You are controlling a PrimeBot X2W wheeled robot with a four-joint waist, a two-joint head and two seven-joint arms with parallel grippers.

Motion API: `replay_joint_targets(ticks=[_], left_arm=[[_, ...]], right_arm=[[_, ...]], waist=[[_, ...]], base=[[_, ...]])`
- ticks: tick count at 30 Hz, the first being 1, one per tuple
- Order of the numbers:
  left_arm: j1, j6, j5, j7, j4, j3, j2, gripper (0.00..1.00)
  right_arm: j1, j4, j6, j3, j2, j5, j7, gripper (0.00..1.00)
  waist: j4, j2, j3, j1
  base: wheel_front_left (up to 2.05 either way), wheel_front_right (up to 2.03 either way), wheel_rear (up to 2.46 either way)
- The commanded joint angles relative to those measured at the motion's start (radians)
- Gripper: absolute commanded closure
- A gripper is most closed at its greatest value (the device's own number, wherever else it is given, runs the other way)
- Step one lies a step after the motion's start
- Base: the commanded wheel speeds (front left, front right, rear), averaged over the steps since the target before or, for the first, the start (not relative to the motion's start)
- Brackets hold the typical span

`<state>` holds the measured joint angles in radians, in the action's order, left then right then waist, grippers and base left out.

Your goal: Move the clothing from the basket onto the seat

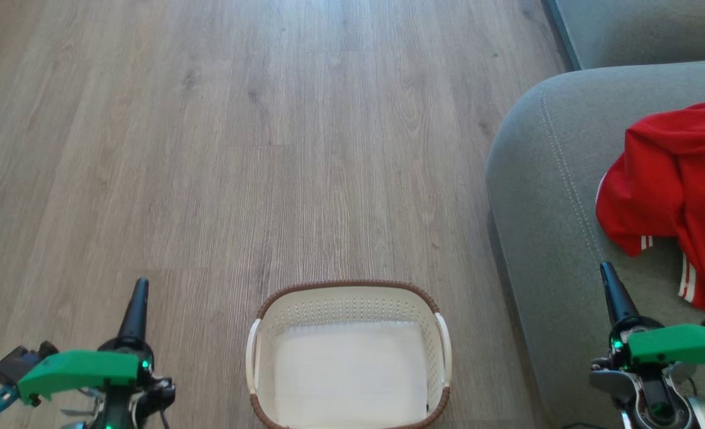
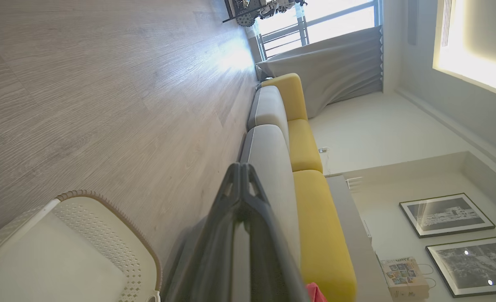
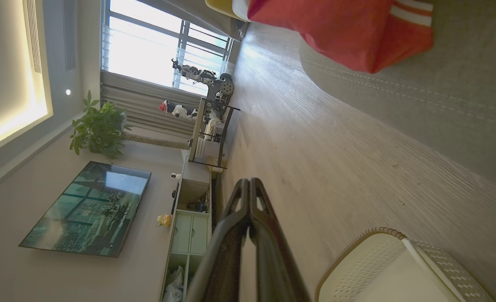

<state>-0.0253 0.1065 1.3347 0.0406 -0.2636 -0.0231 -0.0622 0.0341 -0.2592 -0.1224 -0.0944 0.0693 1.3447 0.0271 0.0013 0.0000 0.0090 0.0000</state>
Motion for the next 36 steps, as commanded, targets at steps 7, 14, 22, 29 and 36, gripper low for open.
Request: replay_joint_targets(ticks=[7,14,22,29,36], left_arm=[[-0.067,0.013,0.089,0.023,0.025,-0.054,-0.001,1.0],[-0.073,0.018,0.162,0.043,0.022,-0.069,0.004,1.0],[-0.081,0.023,0.246,0.066,0.019,-0.086,0.01,1.0],[-0.083,0.024,0.273,0.073,0.018,-0.091,0.012,1.0],[-0.083,0.024,0.273,0.073,0.018,-0.091,0.012,1.0]], right_arm=[[0.057,0.026,-0.007,0.005,0.0,0.09,0.026,1.0],[0.063,0.022,-0.008,-0.001,-0.005,0.162,0.047,1.0],[0.071,0.016,-0.008,-0.007,-0.01,0.246,0.07,1.0],[0.073,0.015,-0.008,-0.01,-0.012,0.272,0.078,1.0],[0.073,0.015,-0.008,-0.011,-0.012,0.271,0.079,1.0]], waist=[[0.0,0.0,-0.002,0.0],[-0.001,0.0,-0.003,0.0],[-0.001,0.0,-0.005,0.0],[-0.001,0.0,-0.006,0.0],[-0.001,0.0,-0.006,0.0]], base=[[0.0,0.0,0.0],[0.0,0.0,0.0],[0.0,0.0,0.0],[0.0,0.0,0.0],[0.0,0.0,0.0]])
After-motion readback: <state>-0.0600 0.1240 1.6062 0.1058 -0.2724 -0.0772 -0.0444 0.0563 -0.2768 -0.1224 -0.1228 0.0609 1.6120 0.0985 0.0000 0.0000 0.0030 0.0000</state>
